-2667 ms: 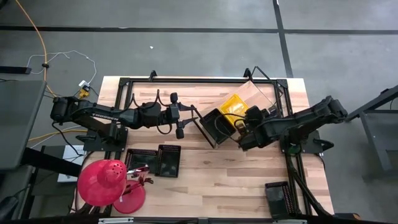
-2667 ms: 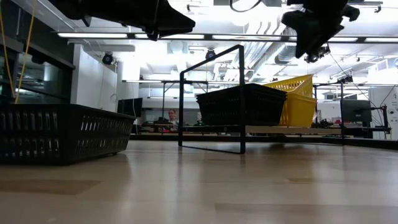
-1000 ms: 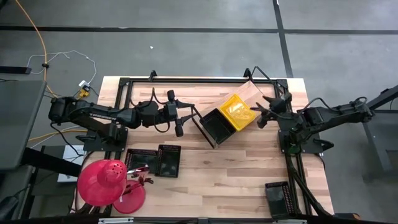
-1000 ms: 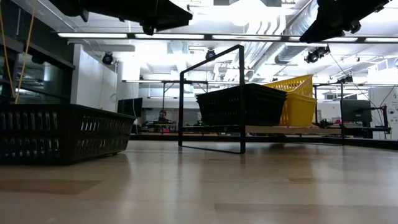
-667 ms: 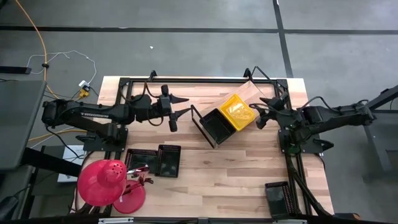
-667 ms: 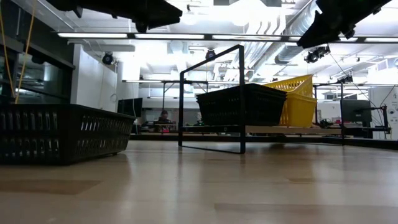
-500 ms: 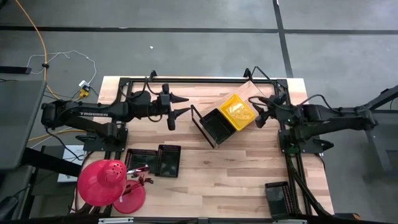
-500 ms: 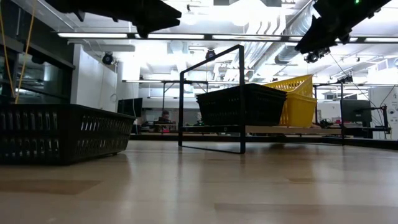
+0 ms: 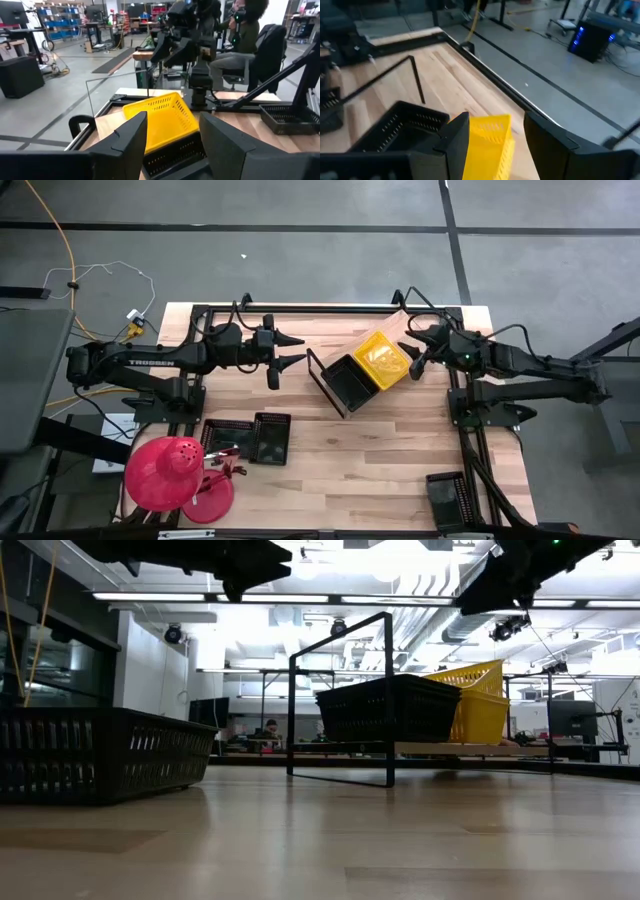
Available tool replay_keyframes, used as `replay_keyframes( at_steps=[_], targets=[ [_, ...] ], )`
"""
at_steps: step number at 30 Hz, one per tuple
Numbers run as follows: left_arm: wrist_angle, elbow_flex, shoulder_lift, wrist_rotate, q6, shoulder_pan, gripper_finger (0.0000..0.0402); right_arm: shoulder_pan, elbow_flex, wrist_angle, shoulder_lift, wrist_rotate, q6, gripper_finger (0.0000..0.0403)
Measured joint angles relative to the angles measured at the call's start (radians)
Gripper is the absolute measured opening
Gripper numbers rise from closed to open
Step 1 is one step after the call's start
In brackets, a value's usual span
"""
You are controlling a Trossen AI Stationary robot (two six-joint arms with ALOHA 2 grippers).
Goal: Stack baskets on shelf by color
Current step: Stack the yellow bin on top of the yellow bin on the shelf
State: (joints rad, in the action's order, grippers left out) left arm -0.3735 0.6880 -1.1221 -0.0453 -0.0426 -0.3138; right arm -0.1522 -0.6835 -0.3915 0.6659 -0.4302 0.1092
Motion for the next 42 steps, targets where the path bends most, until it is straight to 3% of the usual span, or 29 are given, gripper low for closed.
replay_keyframes(
  at_steps=[8,13,16,19,22,25,29,42],
  targets=[
    [-0.03,0.0,0.0,0.0,0.006,0.0,0.0168,-0.044,0.154,0.231,-0.023,0.097,-0.054,0.0176],
    [-0.017,0.0,-0.001,0.001,0.006,0.0,0.0168,-0.087,0.159,0.248,-0.04,0.155,-0.061,0.0164],
    [-0.013,0.0,-0.001,0.002,0.006,0.0,0.0168,-0.115,0.159,0.239,-0.033,0.164,-0.057,0.0124],
    [-0.013,0.0,-0.001,0.004,0.006,0.0,0.0168,-0.136,0.162,0.233,-0.015,0.214,-0.058,0.0056],
    [-0.013,0.0,-0.001,0.004,0.006,0.0,0.0168,-0.147,0.213,0.315,-0.002,0.235,-0.065,0.001],
    [-0.013,0.0,-0.001,0.004,0.006,0.0,0.0168,-0.165,0.305,0.466,0.003,0.232,-0.055,0.0021],
    [-0.016,0.0,-0.001,0.004,0.006,0.0,0.0168,-0.189,0.395,0.637,0.002,0.231,-0.041,0.0004],
    [-0.012,0.0,-0.001,0.008,0.009,0.0,0.0168,-0.277,0.44,0.615,0.003,0.308,-0.039,0.0]
  ],
)
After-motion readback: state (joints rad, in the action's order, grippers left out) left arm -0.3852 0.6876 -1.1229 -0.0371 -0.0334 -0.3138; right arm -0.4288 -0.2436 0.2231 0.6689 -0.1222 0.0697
